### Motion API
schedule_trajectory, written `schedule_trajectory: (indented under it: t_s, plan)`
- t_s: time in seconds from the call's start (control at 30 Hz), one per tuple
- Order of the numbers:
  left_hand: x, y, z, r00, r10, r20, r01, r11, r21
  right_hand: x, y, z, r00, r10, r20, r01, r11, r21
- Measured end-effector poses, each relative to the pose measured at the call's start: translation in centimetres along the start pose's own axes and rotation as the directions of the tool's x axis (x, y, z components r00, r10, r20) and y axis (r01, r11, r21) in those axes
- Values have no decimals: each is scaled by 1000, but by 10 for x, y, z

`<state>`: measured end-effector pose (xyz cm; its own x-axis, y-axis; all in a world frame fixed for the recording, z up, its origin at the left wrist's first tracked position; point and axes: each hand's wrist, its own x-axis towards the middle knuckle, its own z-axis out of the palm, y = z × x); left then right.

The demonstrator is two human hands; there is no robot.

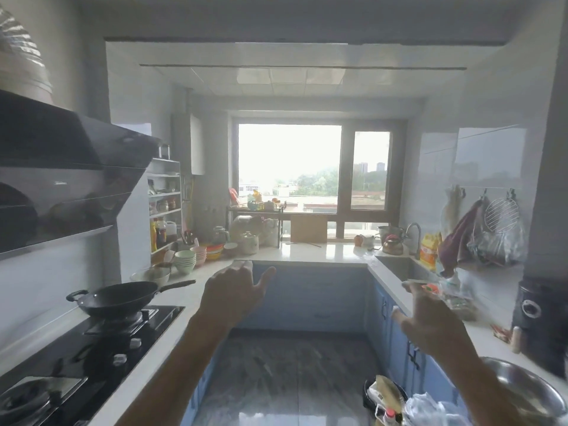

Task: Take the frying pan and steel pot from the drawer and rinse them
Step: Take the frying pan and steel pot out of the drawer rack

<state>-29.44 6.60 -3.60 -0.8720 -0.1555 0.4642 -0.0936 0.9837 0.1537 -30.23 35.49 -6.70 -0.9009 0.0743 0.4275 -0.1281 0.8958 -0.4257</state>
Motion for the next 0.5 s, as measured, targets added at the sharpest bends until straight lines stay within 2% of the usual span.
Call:
schedule_trajectory:
  t_s: [0.27, 0.5]
  plan:
    - [195, 81, 100, 999, 34, -16, -34, 999, -15, 208, 65, 58, 1000, -15, 26, 16, 999, -43]
    - [349, 93, 213, 998, 39, 44, -35, 995, -93, 358, 94, 154, 998, -27, 54, 30, 998, -54]
